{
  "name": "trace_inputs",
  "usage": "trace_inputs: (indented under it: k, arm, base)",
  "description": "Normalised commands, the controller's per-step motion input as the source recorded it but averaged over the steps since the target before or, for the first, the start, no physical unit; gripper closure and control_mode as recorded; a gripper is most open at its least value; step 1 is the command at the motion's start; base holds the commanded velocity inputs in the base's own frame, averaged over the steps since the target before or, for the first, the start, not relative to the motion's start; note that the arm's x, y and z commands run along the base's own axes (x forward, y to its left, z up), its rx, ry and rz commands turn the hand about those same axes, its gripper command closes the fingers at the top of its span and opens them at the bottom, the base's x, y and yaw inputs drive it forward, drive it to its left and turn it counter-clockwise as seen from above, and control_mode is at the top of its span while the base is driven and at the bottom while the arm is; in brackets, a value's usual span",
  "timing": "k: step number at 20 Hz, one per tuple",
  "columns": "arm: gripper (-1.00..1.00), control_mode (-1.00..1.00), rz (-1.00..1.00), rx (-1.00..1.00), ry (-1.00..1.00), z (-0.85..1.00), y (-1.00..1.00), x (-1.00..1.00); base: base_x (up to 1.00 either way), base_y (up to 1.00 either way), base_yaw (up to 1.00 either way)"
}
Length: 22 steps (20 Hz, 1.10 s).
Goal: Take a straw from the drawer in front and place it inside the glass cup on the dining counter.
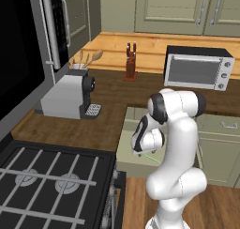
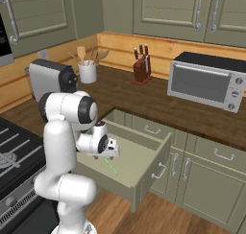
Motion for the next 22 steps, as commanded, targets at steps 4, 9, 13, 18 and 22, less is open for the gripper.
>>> trace_inputs:
  k: [4, 9, 13, 18, 22]
  arm:
    - [-1.0, -1.0, 0.02, 0.0, 0.0, -0.08, -0.14, 0.3]
    - [-1.0, -1.0, 0.01, 0.0, 0.0, -0.06, -0.16, 0.29]
    - [-1.0, -1.0, 0.0, 0.0, 0.01, -0.27, -0.09, 0.08]
    - [-1.0, -1.0, 0.0, 0.0, 0.06, -0.38, -0.01, 0.0]
    - [-1.0, -1.0, 0.0, 0.0, 0.08, -0.43, 0.0, 0.0]
  base:
    - [0.0, 0.0, 0.0]
    - [0.0, 0.0, 0.0]
    - [0.0, 0.0, 0.0]
    - [0.0, 0.0, 0.0]
    - [0.0, 0.0, 0.0]
